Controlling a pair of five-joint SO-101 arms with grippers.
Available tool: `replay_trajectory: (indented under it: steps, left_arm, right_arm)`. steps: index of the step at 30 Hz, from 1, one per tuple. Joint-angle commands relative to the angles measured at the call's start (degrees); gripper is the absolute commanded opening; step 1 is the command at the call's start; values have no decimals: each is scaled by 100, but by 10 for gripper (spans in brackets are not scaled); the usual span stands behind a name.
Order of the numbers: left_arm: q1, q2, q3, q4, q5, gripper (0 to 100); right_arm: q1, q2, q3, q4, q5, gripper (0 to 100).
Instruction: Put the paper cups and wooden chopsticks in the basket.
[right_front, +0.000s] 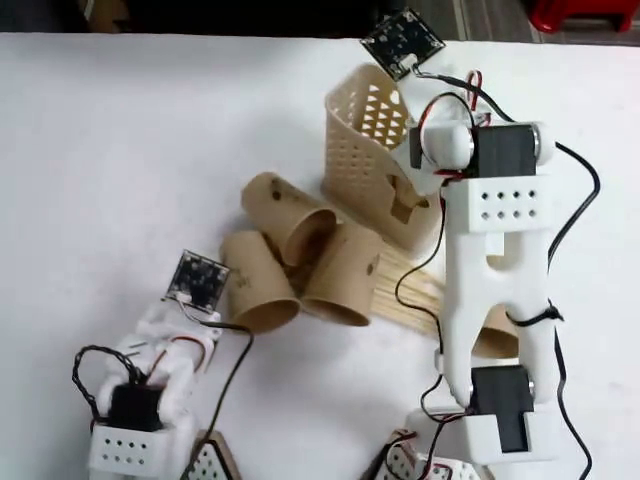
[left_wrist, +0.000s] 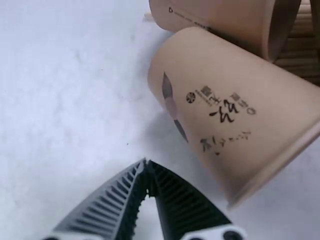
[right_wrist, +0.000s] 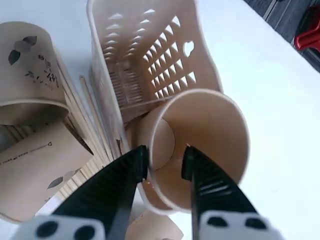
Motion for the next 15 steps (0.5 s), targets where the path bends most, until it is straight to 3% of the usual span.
replay_trajectory:
  steps: [1,5,11,15]
  left_arm:
    - [-31,-57,-26,-44,0,24]
    - [-31,-57,-26,-44,0,24]
    - [-31,-57,-26,-44,0,24]
    - [-31,-57,-26,-44,0,24]
  right_arm:
    - [110,-523,-554,690,-9,130]
    - [479,-1086,-299,734,44,140]
    - [971,-2149,993,734,756,300]
    - [1314,-2905,2251,734,1538,312]
